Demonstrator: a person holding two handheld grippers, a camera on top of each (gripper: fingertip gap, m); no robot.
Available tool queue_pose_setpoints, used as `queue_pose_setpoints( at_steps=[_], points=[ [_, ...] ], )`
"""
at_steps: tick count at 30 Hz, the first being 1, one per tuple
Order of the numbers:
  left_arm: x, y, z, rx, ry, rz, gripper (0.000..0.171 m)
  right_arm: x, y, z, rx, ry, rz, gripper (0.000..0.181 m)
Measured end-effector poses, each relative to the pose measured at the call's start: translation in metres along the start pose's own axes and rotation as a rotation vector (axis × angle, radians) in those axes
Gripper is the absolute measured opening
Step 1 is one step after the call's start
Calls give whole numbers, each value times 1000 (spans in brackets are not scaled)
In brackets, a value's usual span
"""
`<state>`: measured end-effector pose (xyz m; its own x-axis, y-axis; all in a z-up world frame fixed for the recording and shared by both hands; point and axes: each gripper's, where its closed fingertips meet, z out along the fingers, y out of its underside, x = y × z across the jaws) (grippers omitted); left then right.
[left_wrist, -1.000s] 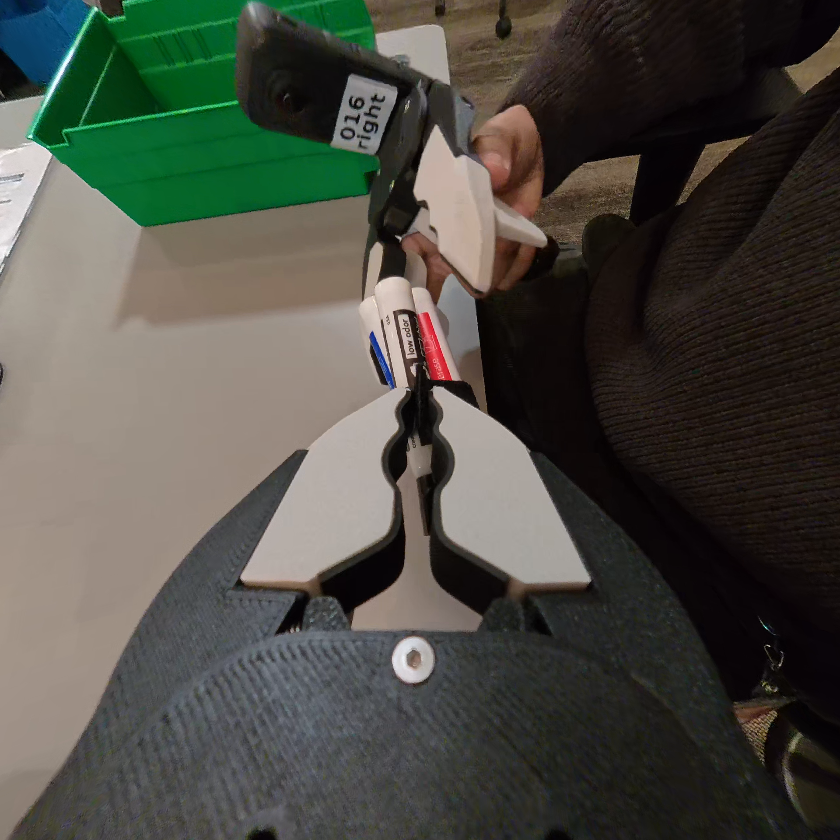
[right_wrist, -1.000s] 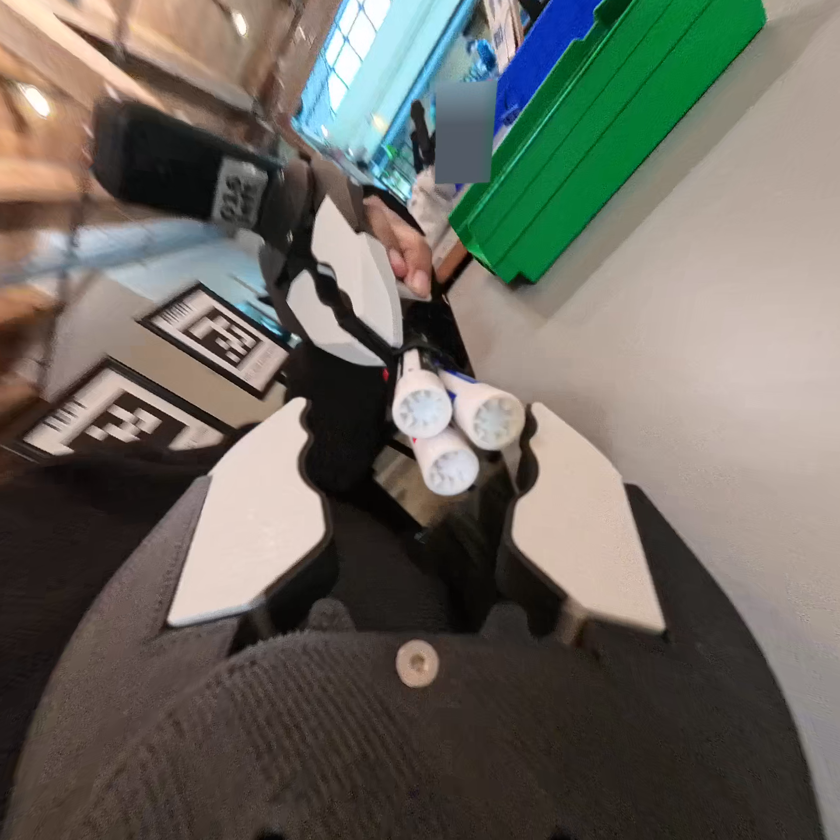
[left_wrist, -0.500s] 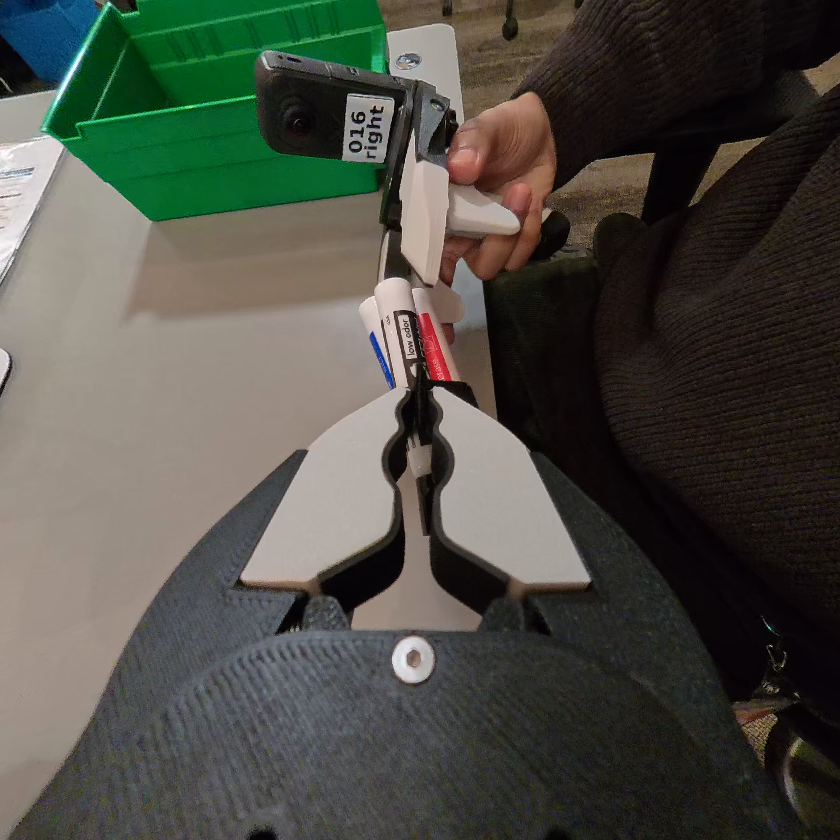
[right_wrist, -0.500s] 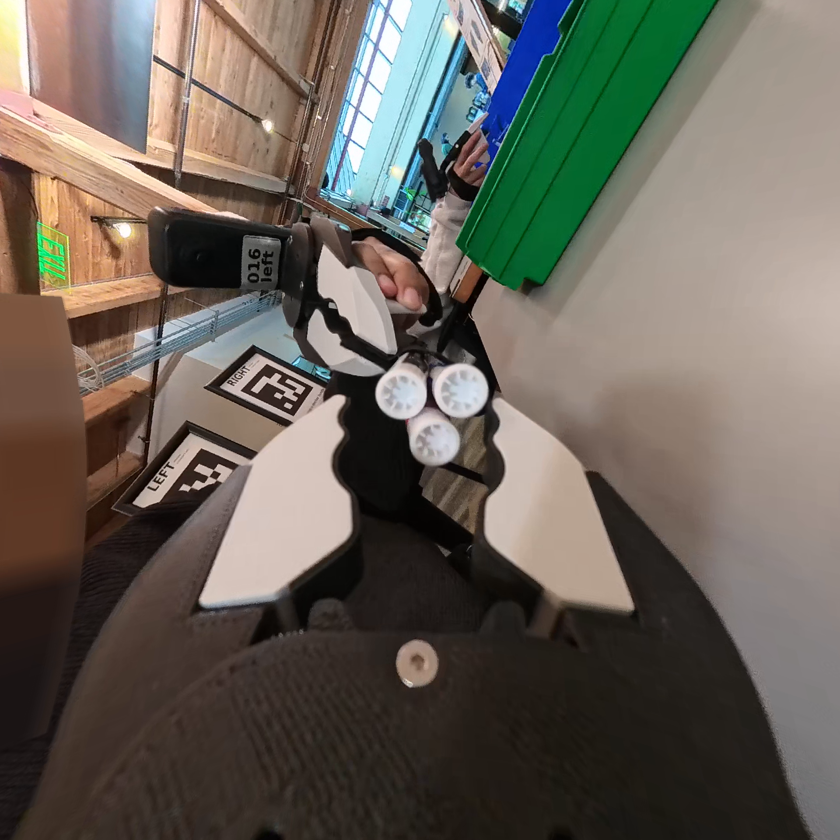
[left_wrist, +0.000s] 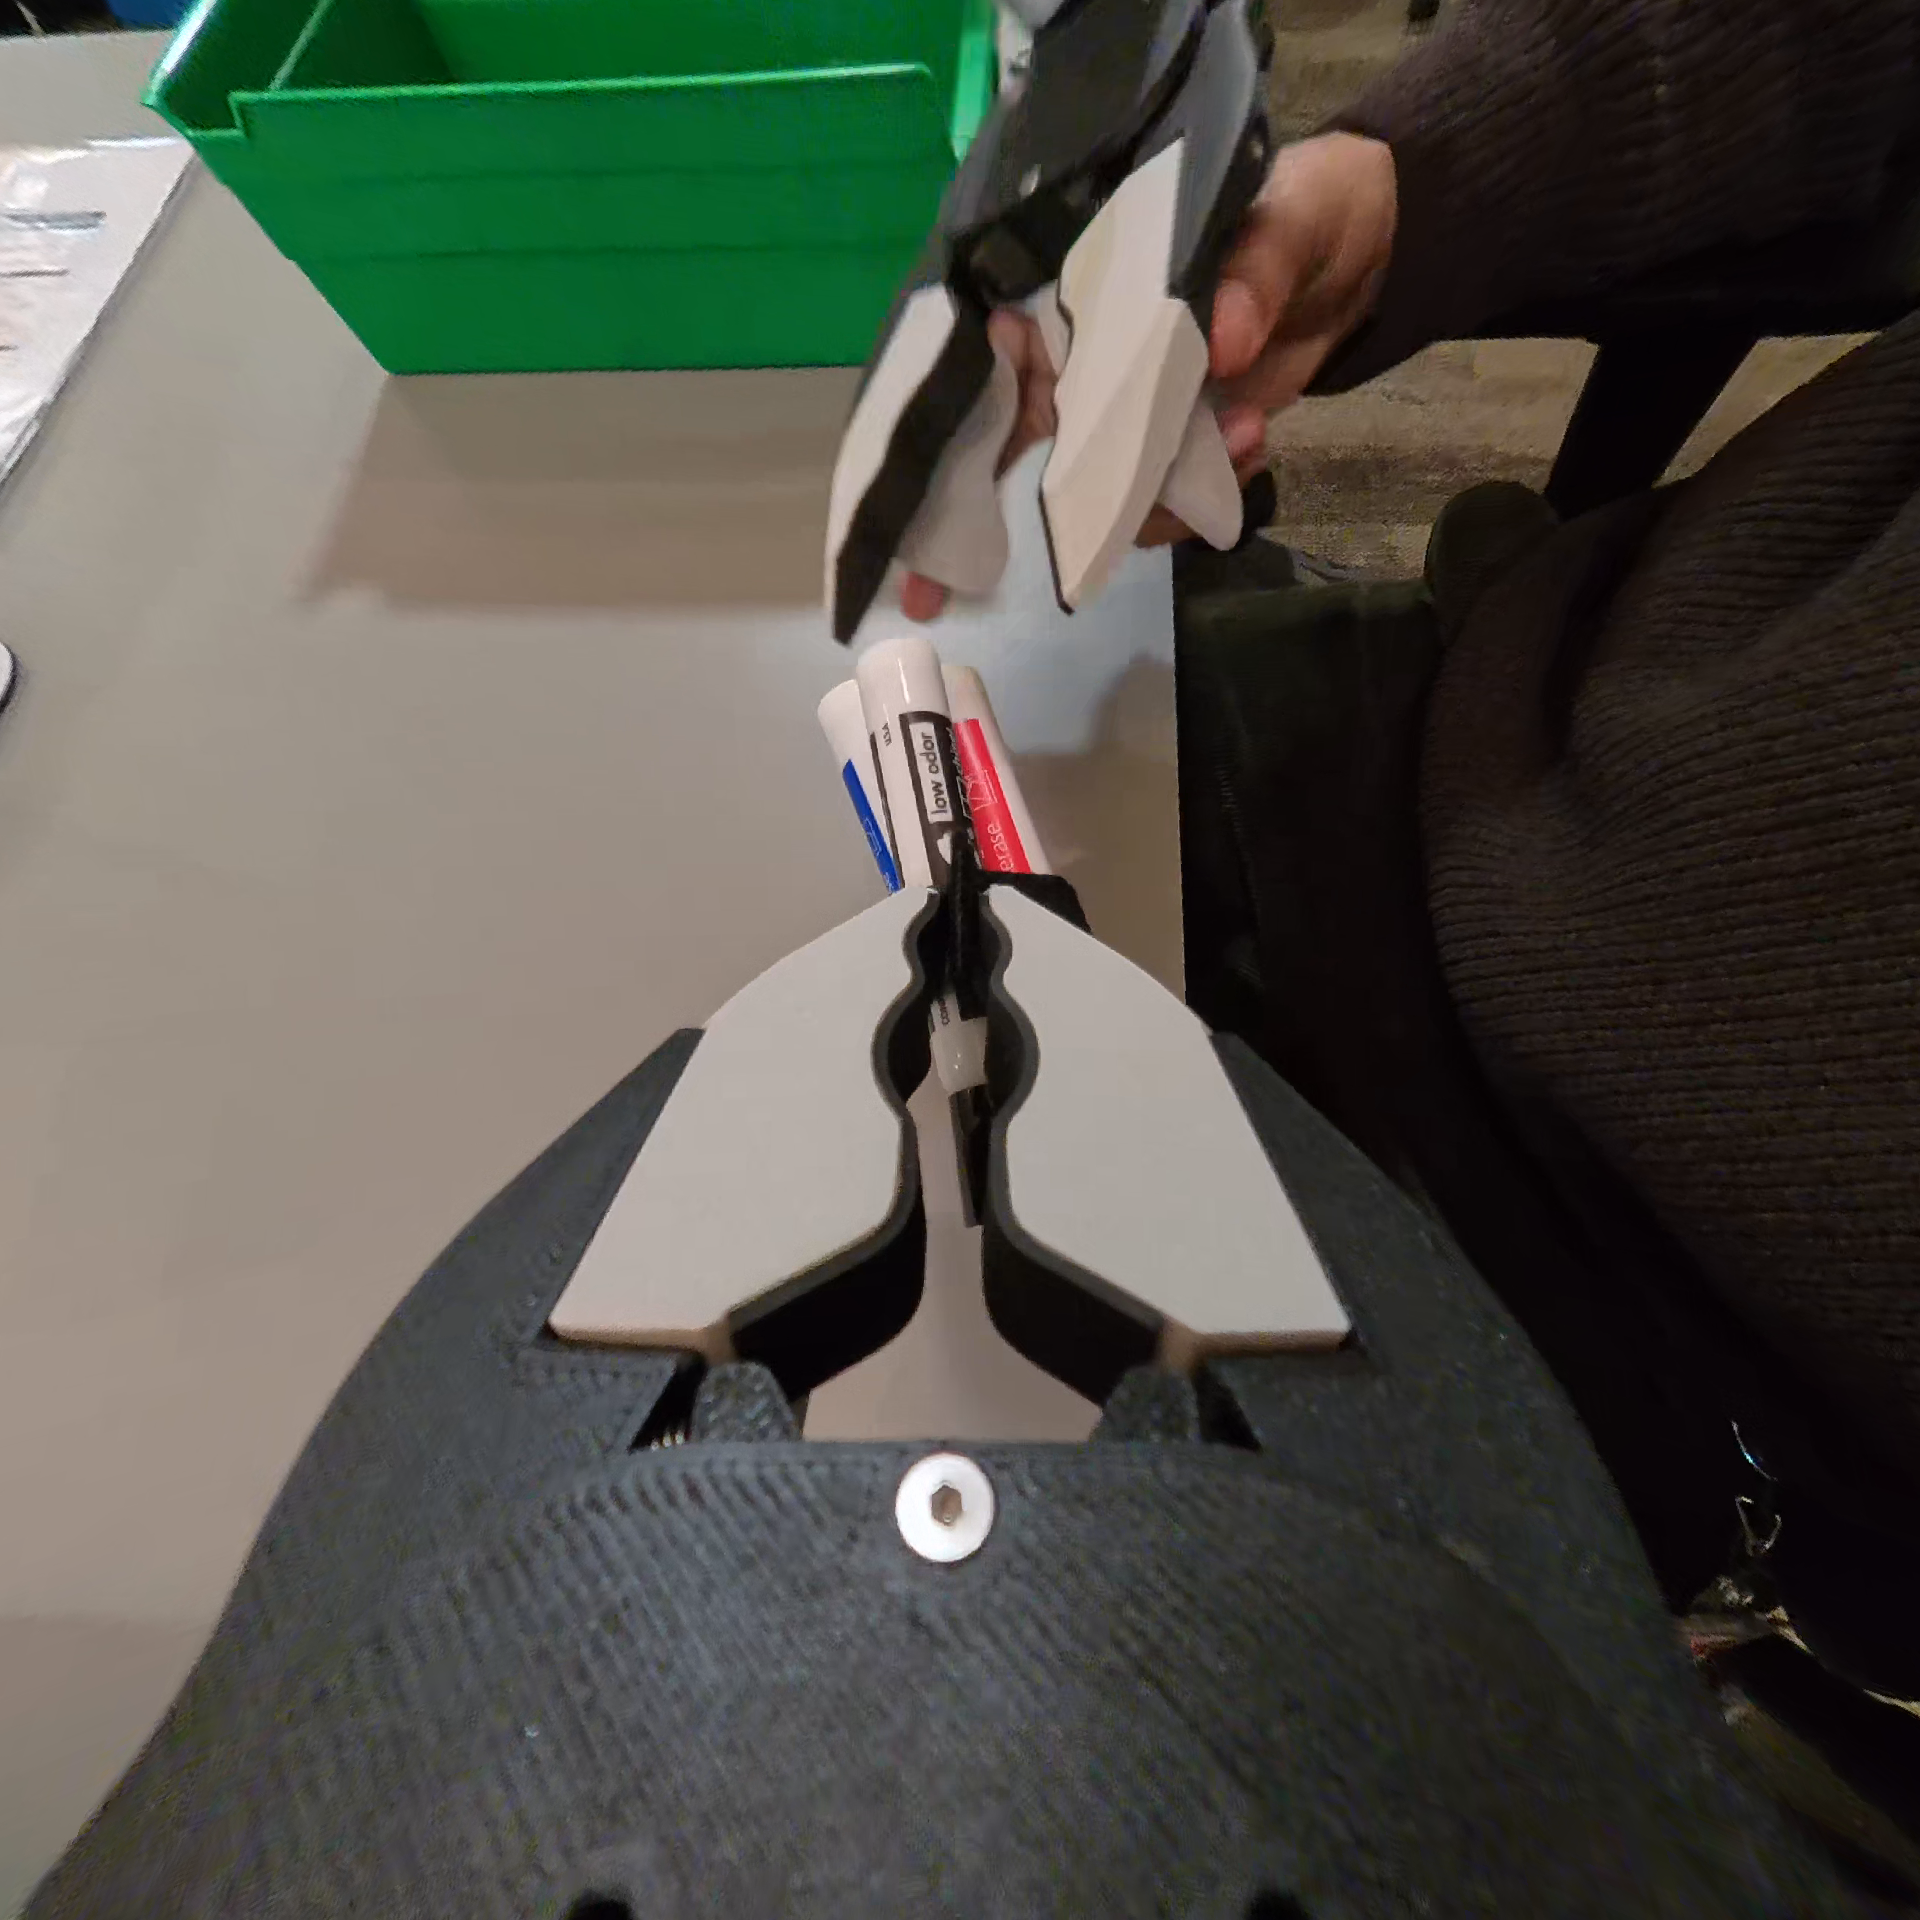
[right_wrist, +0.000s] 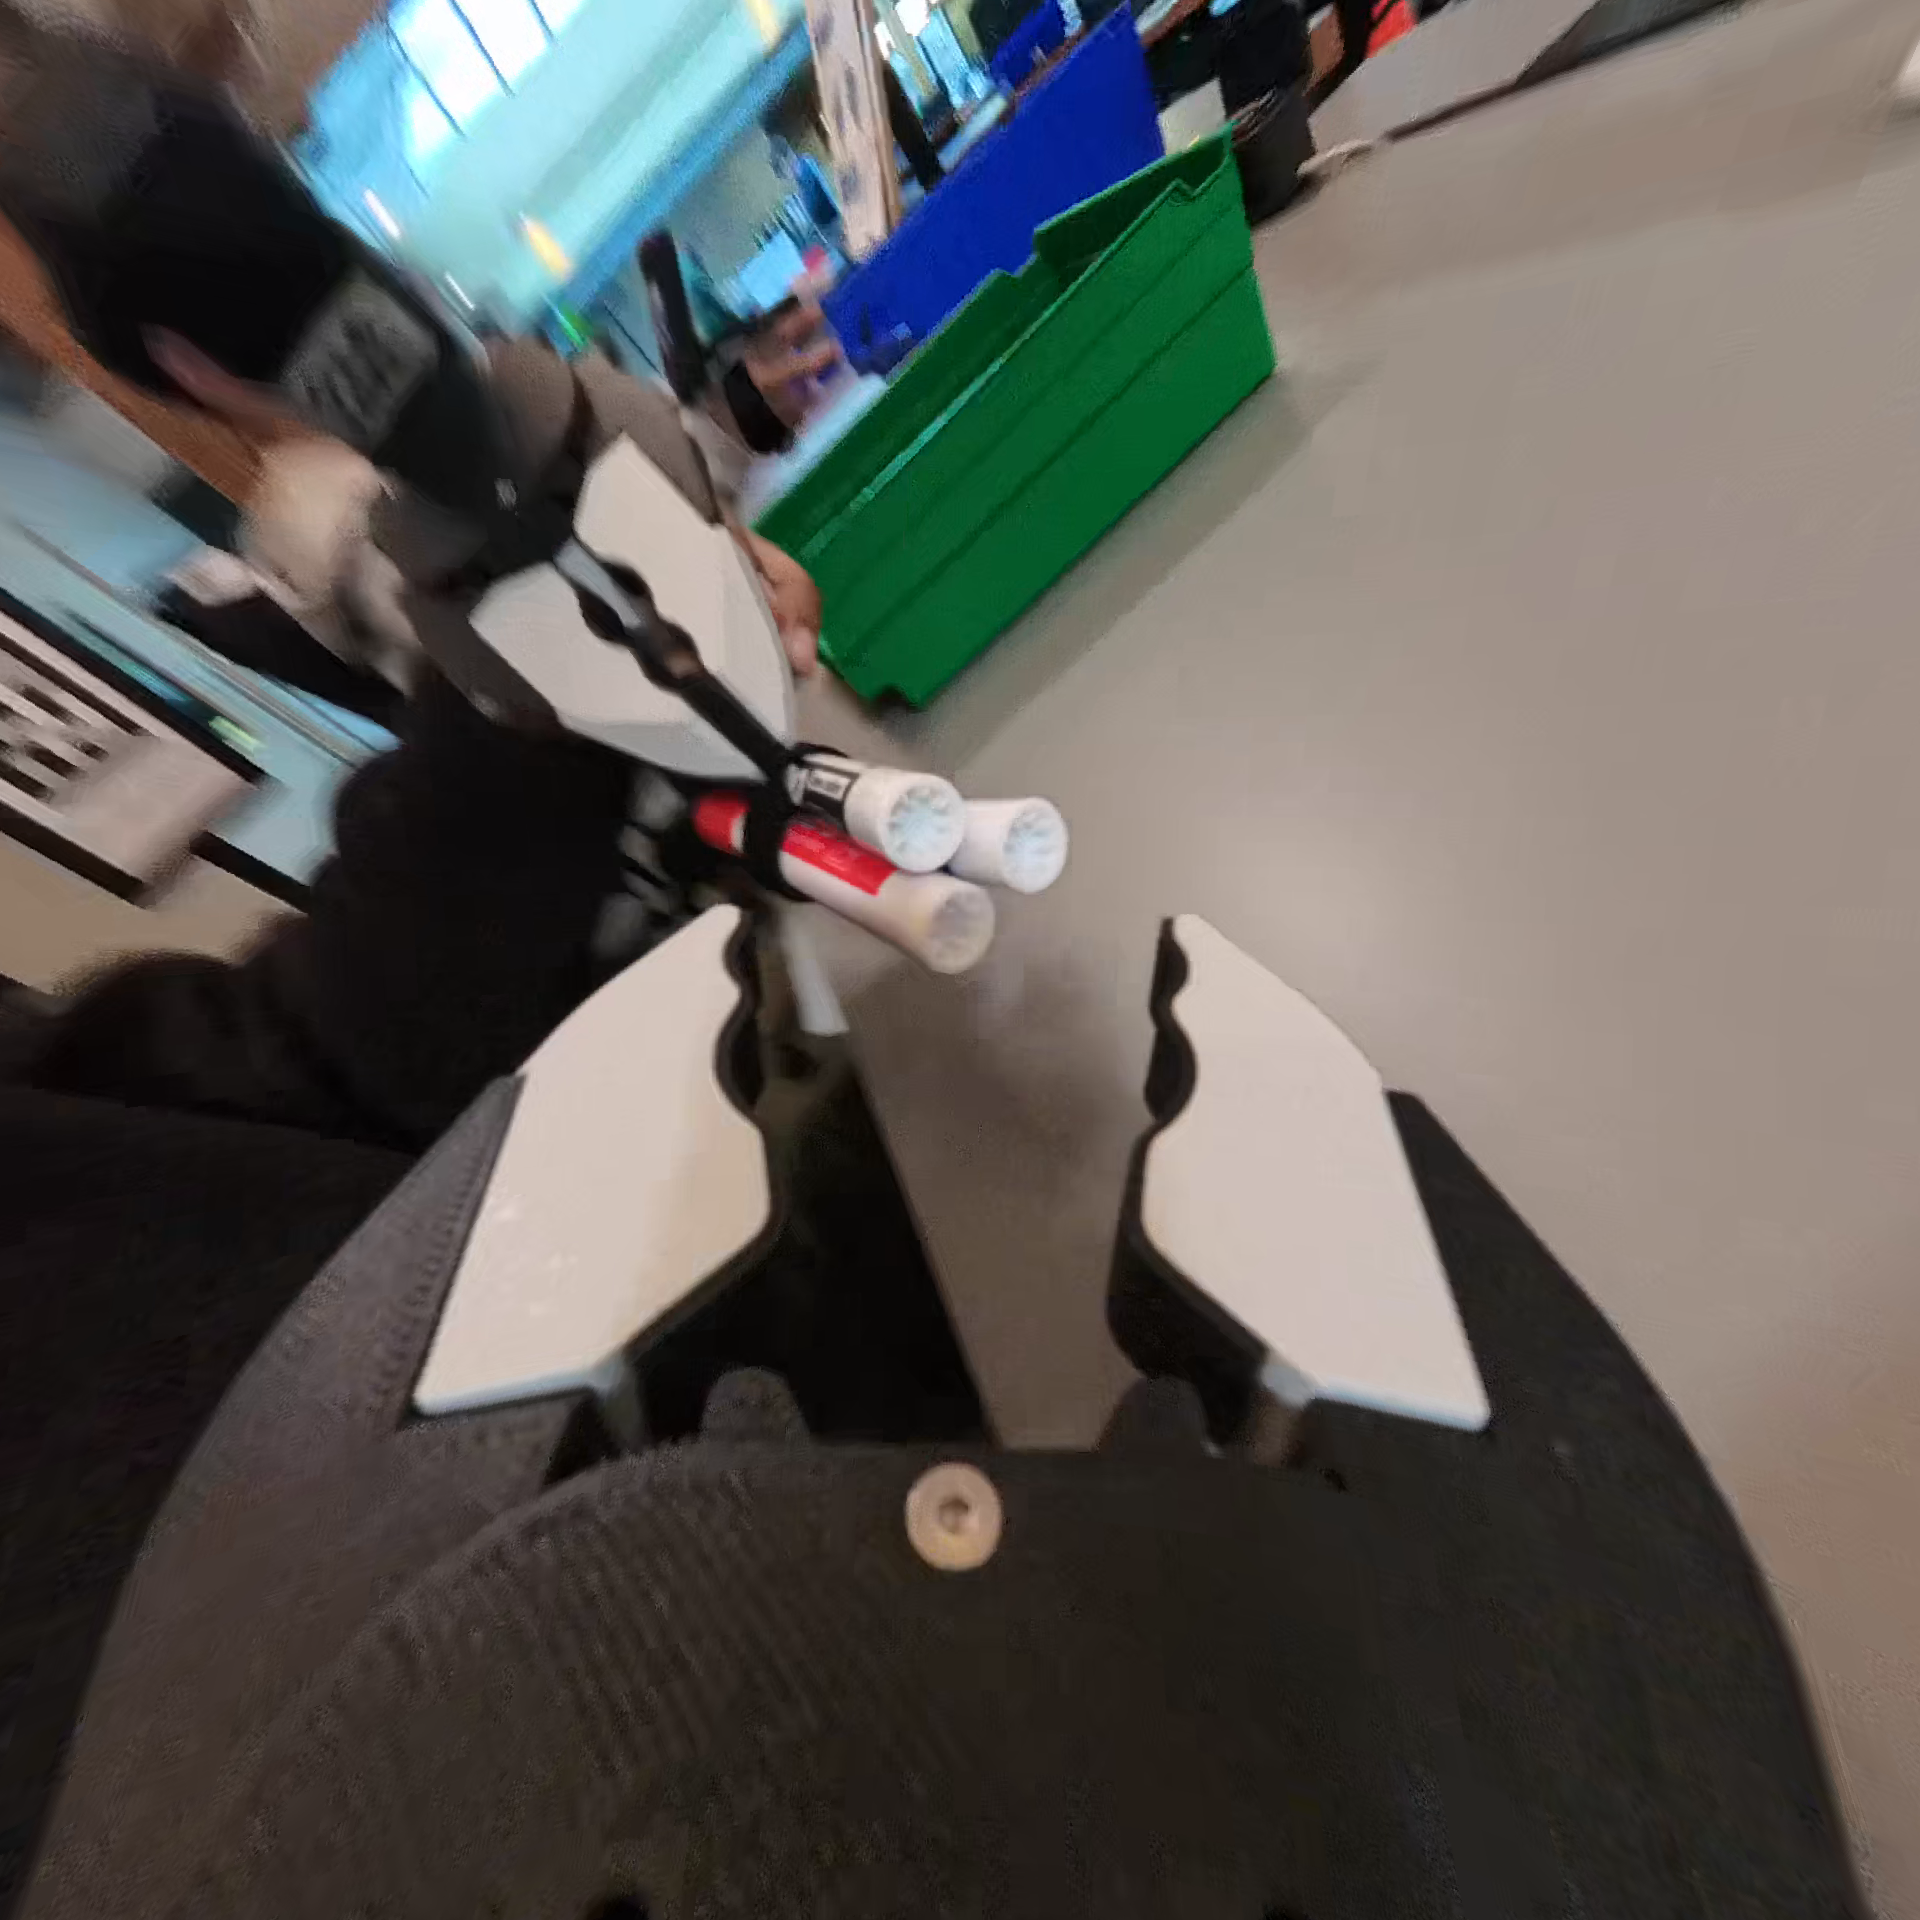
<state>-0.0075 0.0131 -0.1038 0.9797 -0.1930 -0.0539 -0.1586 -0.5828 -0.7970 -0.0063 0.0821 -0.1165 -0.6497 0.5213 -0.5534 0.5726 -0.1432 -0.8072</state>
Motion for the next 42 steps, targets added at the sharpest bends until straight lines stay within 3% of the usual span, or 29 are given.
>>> queue_pose_setpoints(
  at_steps=[4,7,11,16,19,23,30,31,32,36,42],
  points=[
    [10,5,8,-23,58,17,6,-8,-3,-2,-112,140,-504,81],
    [16,8,16,-67,84,34,7,-27,11,6,-323,126,-858,80],
    [26,1,26,-70,128,62,7,-28,38,23,-656,51,-1051,81],
    [30,-14,28,-34,118,127,7,-21,57,31,-928,-95,-1017,69],
    [30,-20,24,-1,123,125,7,-18,62,29,-998,-151,-986,55],
    [27,-15,24,-6,125,116,7,-18,63,31,-1014,-166,-935,41],
    [24,-12,32,-35,93,112,9,-6,66,30,-1034,-111,-966,34],
    [22,-13,33,-27,73,109,11,-4,64,29,-1027,-102,-967,29],
    [22,-16,33,-9,62,101,30,-1,60,29,-1013,-89,-978,23],
    [13,-22,29,37,19,36,20,7,56,25,-986,-70,-933,18],
    [-7,-29,15,149,-69,-2,35,25,55,17,-987,-21,-908,18]
  ],
)
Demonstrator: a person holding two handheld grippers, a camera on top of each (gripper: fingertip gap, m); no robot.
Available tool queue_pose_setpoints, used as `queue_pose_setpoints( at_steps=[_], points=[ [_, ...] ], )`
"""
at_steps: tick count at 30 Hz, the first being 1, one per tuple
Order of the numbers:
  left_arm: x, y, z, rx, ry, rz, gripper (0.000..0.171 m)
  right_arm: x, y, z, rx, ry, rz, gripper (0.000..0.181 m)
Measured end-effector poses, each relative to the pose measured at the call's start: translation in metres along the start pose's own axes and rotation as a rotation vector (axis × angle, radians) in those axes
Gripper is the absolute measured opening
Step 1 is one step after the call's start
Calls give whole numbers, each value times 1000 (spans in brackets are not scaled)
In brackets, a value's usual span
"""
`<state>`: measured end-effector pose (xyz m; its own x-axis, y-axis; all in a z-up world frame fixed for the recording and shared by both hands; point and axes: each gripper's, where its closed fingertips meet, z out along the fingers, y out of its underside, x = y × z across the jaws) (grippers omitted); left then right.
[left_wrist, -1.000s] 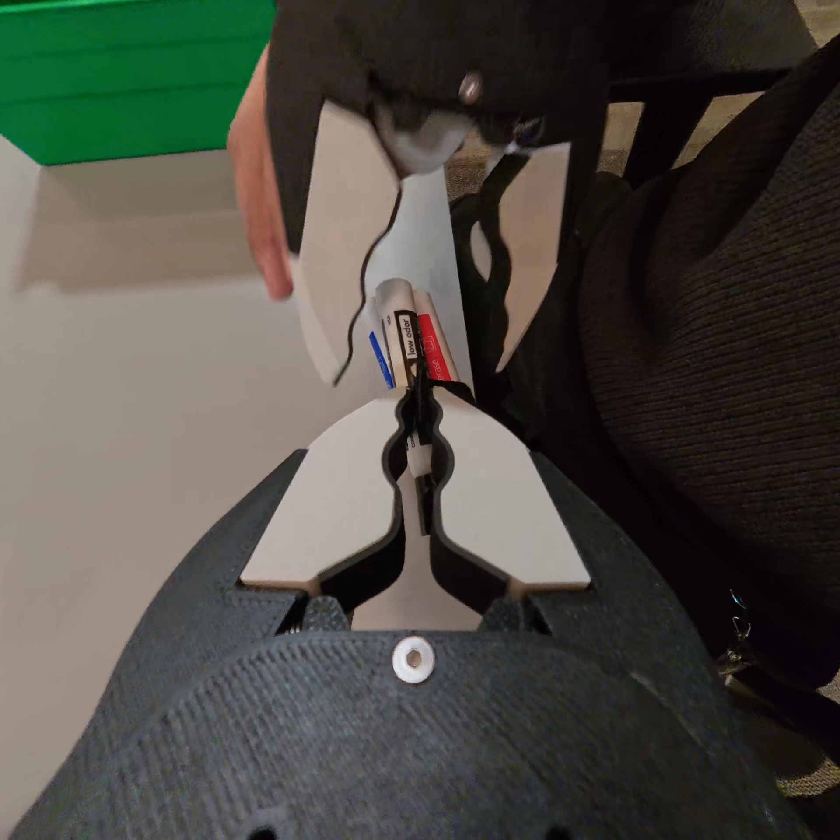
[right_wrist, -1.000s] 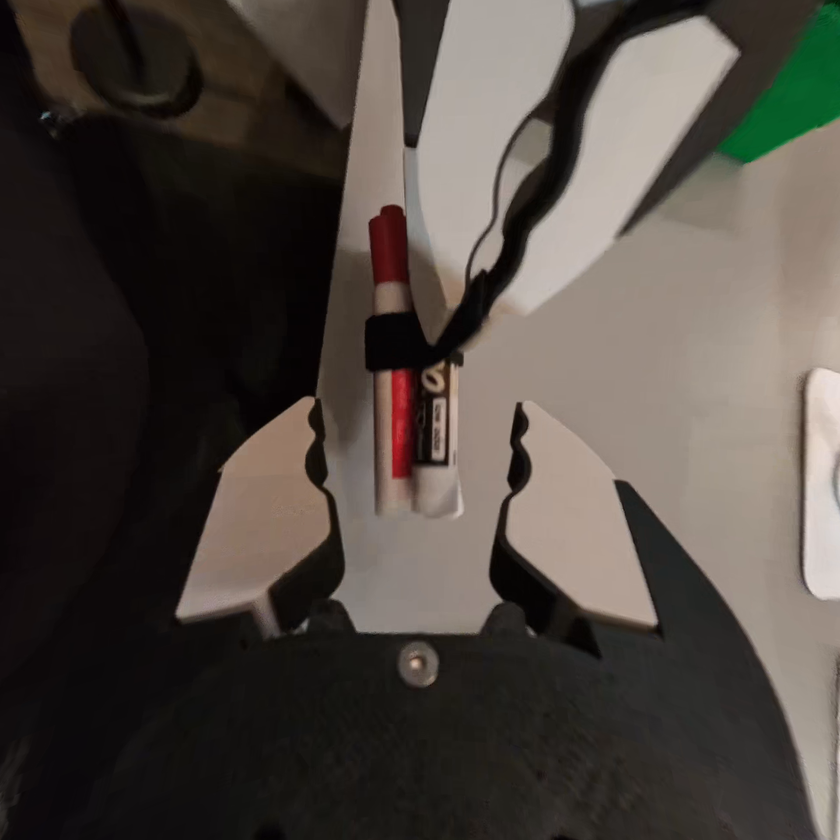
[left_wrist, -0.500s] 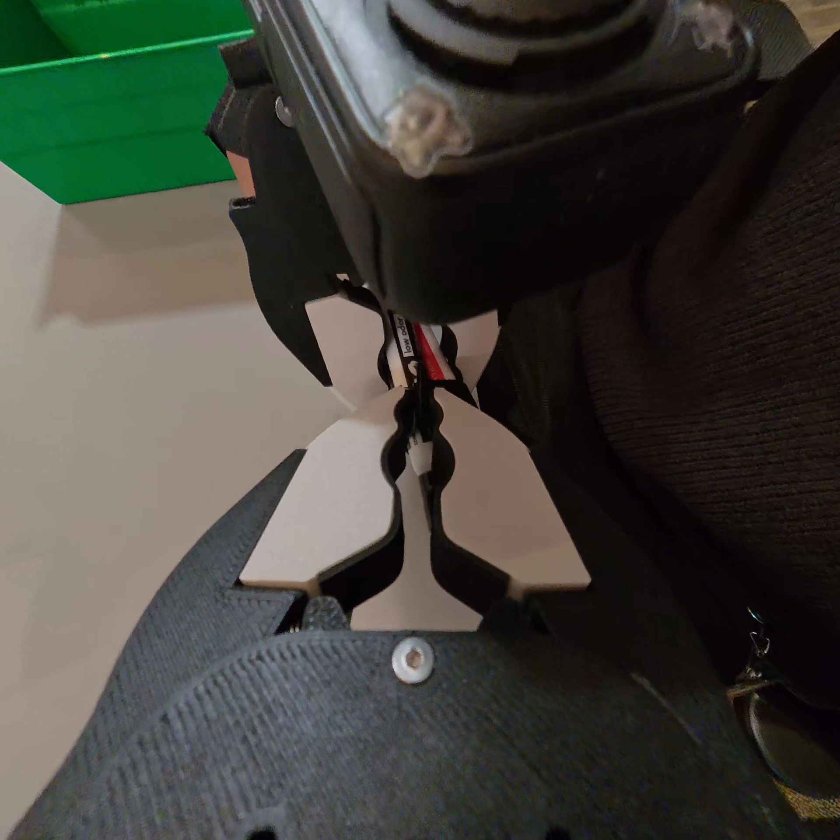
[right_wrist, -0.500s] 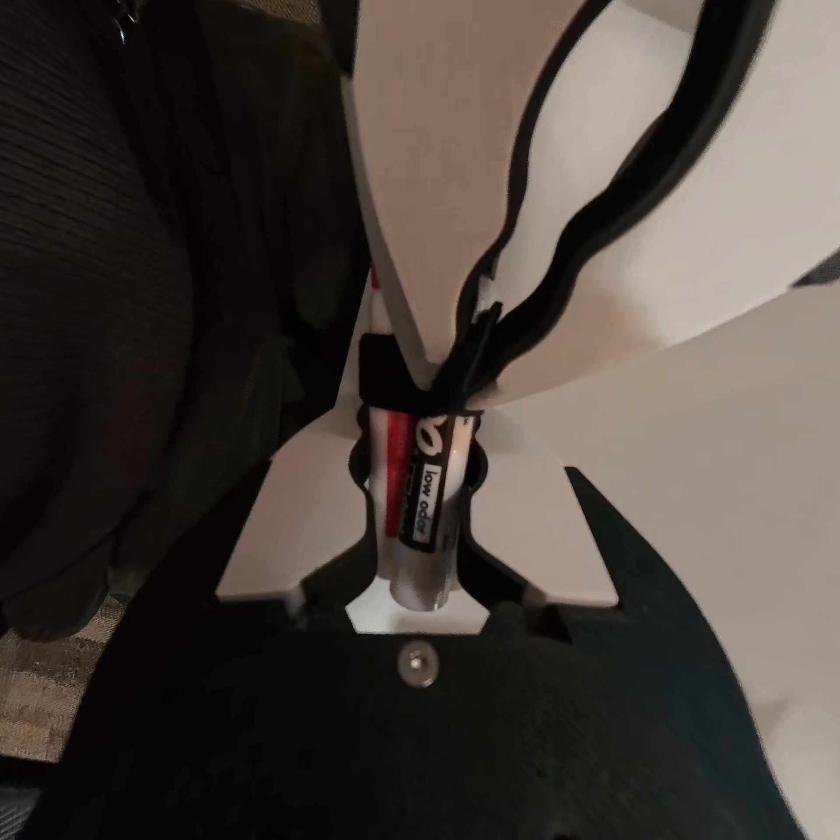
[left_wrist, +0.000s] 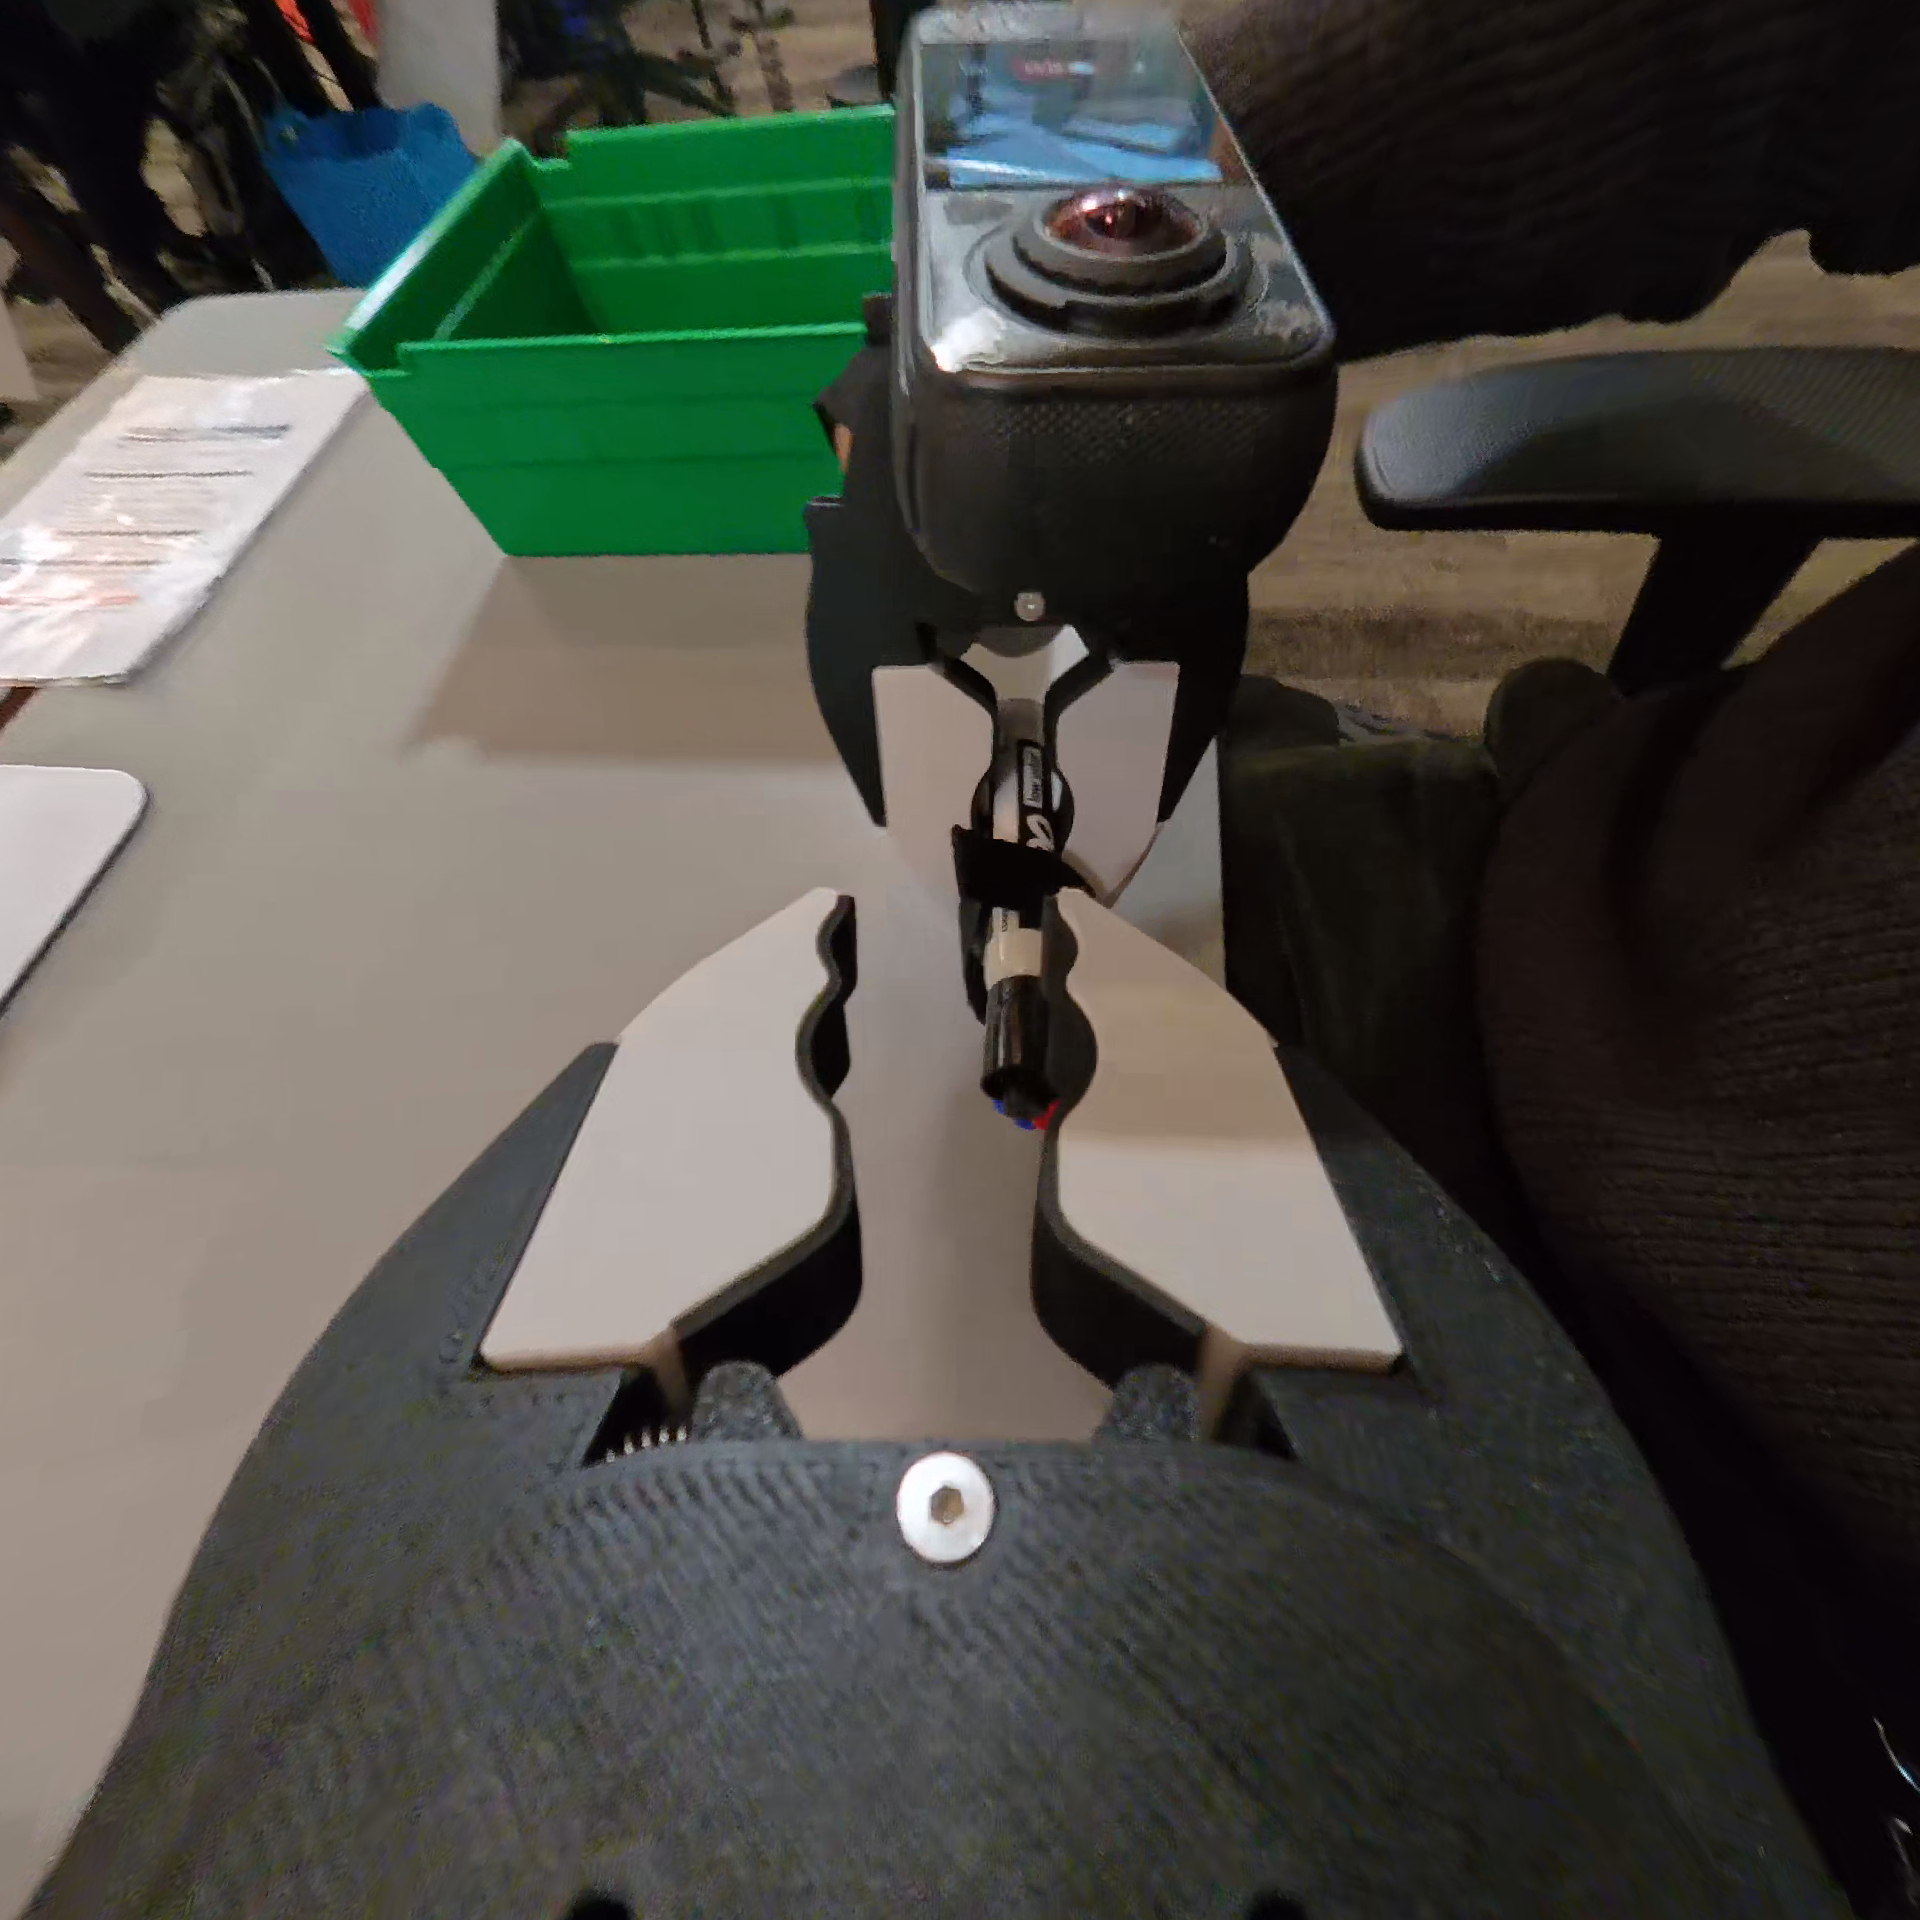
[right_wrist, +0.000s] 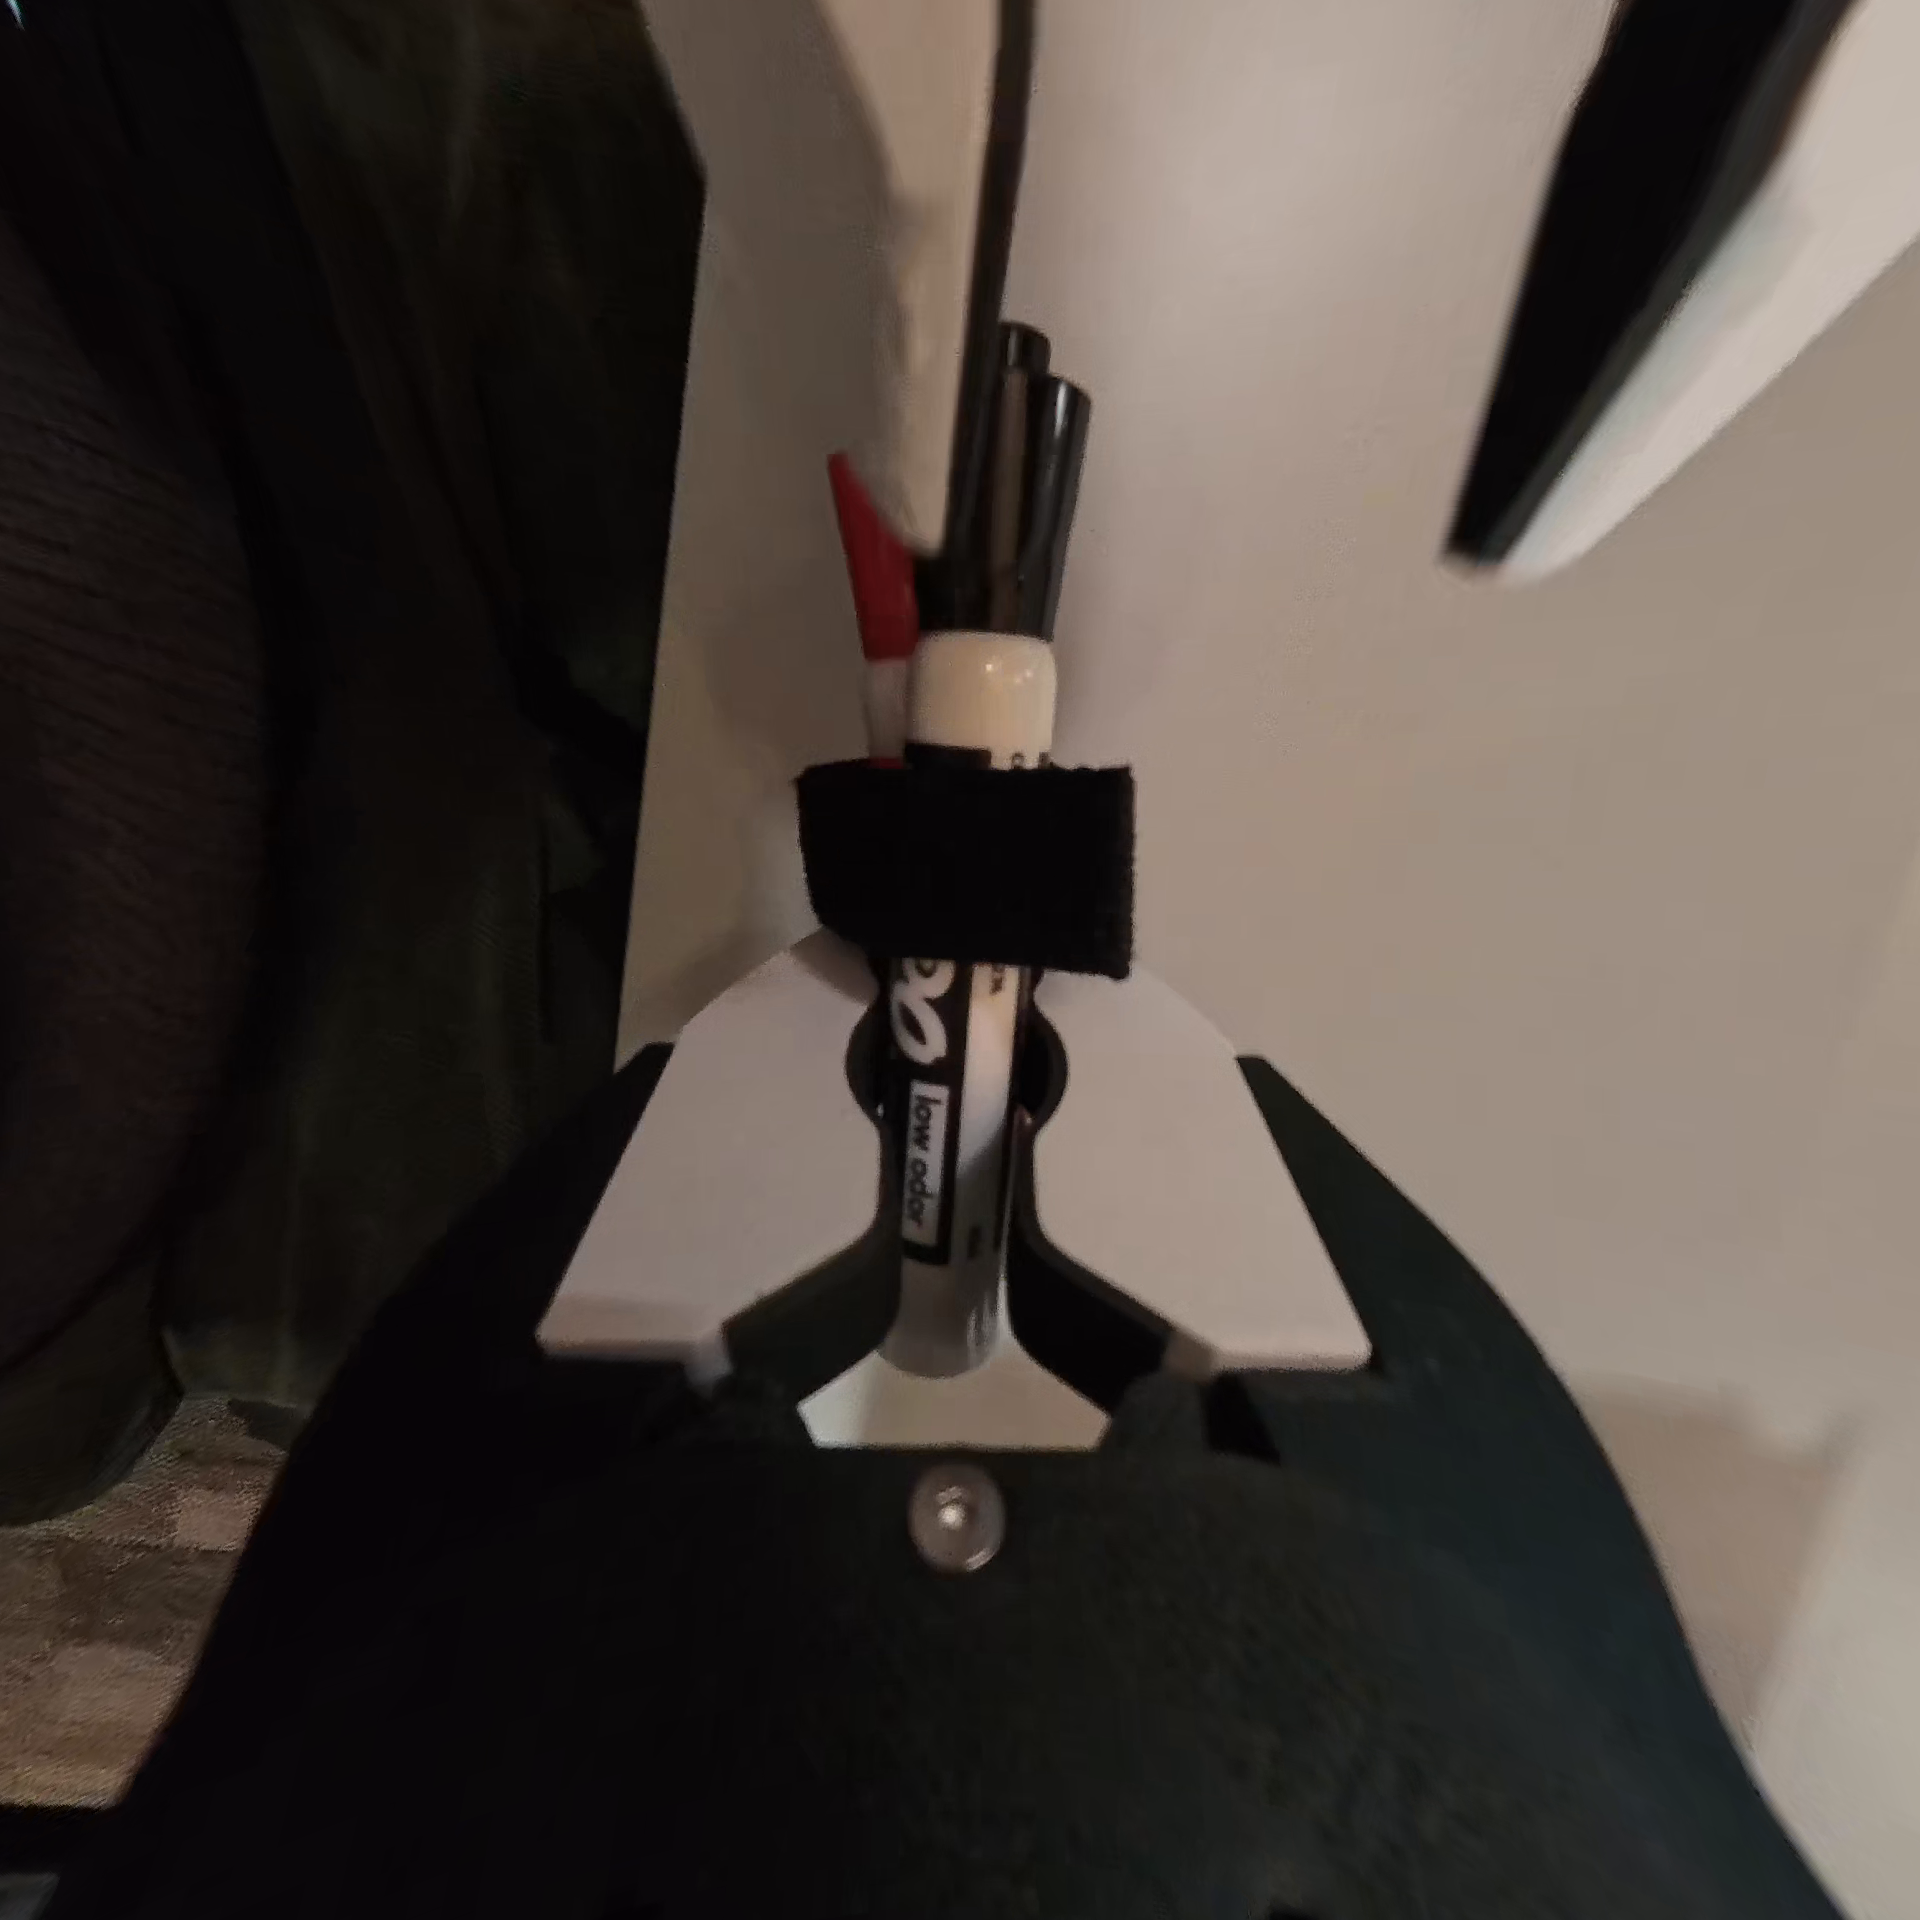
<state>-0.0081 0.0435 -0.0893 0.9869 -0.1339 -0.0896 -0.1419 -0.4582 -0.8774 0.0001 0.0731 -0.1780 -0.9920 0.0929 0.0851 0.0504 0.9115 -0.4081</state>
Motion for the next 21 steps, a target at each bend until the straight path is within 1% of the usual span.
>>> queue_pose_setpoints(
  at_steps=[3,7,9,11,13,14,18,21],
  points=[
    [-11,-5,-7,61,-44,-27,34,-1,5,-5,3,-36,37,18],
    [-13,-6,-8,100,-21,-81,27,-4,15,-10,-47,-90,69,19],
    [-11,-4,-4,100,4,-104,17,-2,19,-12,-89,-72,71,18],
    [-7,-5,2,107,29,-122,17,-2,15,-12,-95,-62,89,18],
    [-5,-4,10,82,17,-108,27,-7,5,-12,-66,-75,110,18],
    [-3,-3,14,63,13,-88,29,-9,2,-11,-59,-77,116,18],
    [13,3,25,-13,77,-70,26,-11,3,-6,-80,-49,132,19],
    [14,5,33,-42,74,-80,21,-11,8,-5,-103,-43,136,18]
  ],
)
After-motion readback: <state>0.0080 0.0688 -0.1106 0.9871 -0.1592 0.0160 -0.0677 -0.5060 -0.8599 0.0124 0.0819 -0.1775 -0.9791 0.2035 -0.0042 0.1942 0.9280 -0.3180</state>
